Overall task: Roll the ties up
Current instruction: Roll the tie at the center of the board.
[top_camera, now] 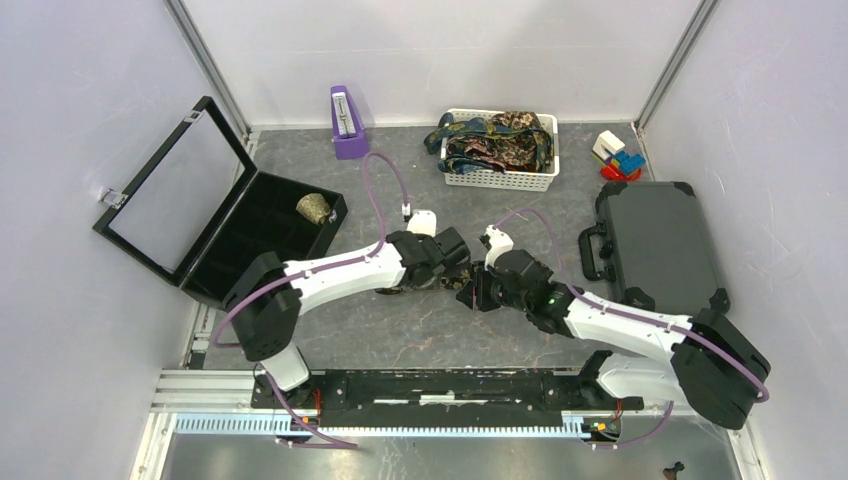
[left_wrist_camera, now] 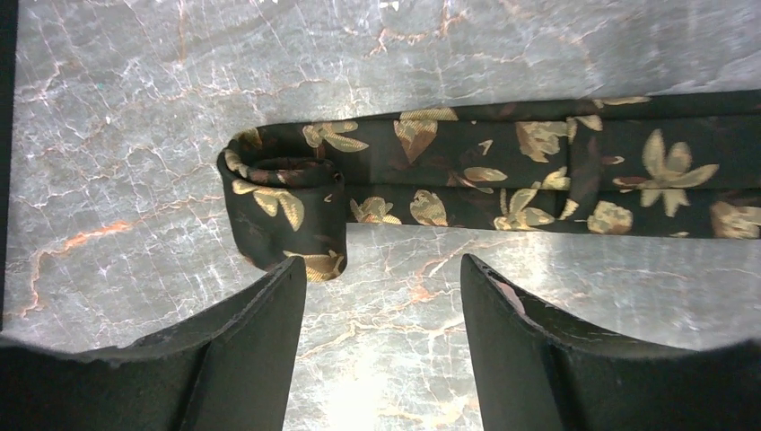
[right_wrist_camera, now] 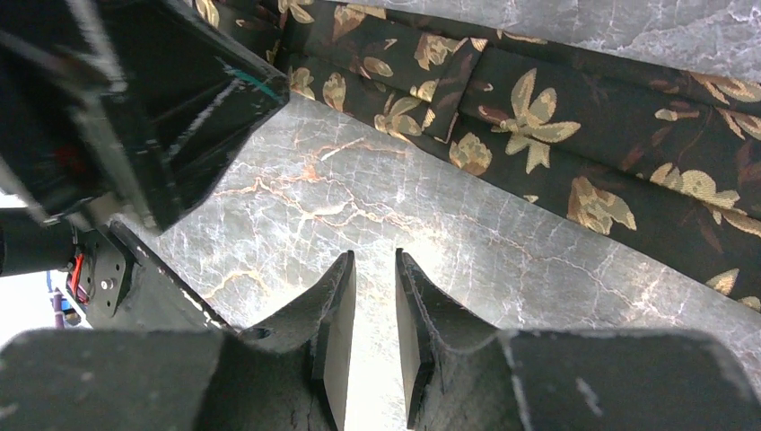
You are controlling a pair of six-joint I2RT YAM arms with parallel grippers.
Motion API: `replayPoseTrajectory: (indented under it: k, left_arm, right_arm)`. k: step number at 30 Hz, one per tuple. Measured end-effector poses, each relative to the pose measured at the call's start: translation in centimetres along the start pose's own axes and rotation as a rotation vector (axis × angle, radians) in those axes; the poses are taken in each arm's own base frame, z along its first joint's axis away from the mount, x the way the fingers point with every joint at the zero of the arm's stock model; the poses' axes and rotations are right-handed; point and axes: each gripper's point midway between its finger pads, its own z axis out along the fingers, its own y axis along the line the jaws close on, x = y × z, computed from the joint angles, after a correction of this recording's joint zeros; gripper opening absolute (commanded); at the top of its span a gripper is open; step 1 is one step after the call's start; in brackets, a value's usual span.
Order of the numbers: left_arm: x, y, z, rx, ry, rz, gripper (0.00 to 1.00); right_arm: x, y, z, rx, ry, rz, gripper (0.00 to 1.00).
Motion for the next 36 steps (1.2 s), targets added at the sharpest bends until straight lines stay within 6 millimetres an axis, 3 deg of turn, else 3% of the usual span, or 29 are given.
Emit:
replayPoseTrajectory:
  k: [8,14,22,29,36]
  left_arm:
    - [-2.8,1.9,-3.7,0.080,-0.072,-0.090,0.57]
    - [-1.5,5.6,-5.4,0.098,-0.087,-0.118,0.44]
    - [4.4,8.9,-3.2,0.061,0.008,-0.106,0.27]
    - [6.8,8.4,-1.6,0.105,0.044,-0.181,0.15]
    - [7.7,7.5,0.1,0.144,0.043,-0.270,0.10]
  right_arm:
    - [-1.4,1.2,1.3,-0.007,0.009,-0.002,0.30]
    - [-4.5,3.7,3.6,-0.039,0.001,-0.023,0.38]
    - [-7.1,6.4,8.6,-0.076,0.047,-0.061,0.41]
    - [-8.1,7.4,14.2,-0.112,0.128,-0.073,0.40]
    - [-5.6,6.5,17.2,-0.135,0.239,-0.056,0.39]
